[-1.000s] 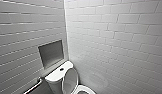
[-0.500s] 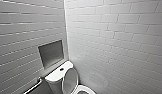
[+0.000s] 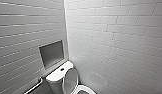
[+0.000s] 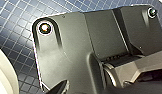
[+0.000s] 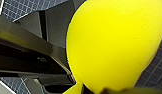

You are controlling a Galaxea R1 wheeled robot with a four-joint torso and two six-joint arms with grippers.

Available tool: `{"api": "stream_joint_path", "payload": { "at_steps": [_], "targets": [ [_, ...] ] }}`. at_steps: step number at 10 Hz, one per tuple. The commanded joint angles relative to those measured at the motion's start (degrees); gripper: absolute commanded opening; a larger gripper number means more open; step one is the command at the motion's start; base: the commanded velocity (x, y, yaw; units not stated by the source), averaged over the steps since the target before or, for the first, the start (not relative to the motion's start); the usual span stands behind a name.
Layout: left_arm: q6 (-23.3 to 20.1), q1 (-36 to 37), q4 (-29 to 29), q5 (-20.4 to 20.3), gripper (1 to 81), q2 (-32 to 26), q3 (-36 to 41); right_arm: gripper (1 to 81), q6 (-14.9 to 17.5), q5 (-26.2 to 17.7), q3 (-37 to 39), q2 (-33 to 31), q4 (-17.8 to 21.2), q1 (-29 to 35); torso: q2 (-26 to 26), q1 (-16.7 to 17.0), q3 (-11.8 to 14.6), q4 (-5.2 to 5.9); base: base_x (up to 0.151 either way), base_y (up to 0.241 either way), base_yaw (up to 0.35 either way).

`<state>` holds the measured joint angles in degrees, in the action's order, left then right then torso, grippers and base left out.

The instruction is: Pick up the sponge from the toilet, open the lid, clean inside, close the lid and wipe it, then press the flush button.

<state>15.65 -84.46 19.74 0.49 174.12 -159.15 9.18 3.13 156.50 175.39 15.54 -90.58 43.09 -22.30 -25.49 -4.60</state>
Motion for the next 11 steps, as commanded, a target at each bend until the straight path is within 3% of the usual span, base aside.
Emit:
{"api": "stream_joint_path", "payload": {
  "at_steps": [1,2,3,6,11],
  "targets": [
    [-0.27,2.49,-0.05,3.03,81.1,0.01,-0.11,1.0,0.31,-3.75,-0.33,-0.01,0.54,1.84,-5.51,3.54,5.31,0.00,0.000,0.000,0.000],
    [-0.27,2.49,-0.05,3.03,81.1,0.09,-0.11,1.0,0.22,-3.75,-0.33,0.08,0.54,1.92,-7.52,4.85,5.43,0.00,0.000,0.000,0.000],
    [-0.18,2.49,-0.13,3.03,81.1,0.01,-0.11,1.0,0.22,-3.75,-0.33,0.16,0.63,1.93,-3.91,2.60,3.32,0.00,0.000,0.000,0.000],
    [-0.18,2.49,-0.22,3.03,81.1,0.01,-0.11,1.0,0.22,-3.75,-0.33,0.25,0.63,1.76,-6.27,4.24,4.41,0.00,0.000,0.000,0.000],
    [-0.27,2.49,-0.14,3.03,81.1,-0.17,-0.11,1.0,0.14,-3.75,-0.33,0.52,0.63,1.84,-6.12,4.28,4.48,0.00,0.016,0.000,0.000]
  ]
}}
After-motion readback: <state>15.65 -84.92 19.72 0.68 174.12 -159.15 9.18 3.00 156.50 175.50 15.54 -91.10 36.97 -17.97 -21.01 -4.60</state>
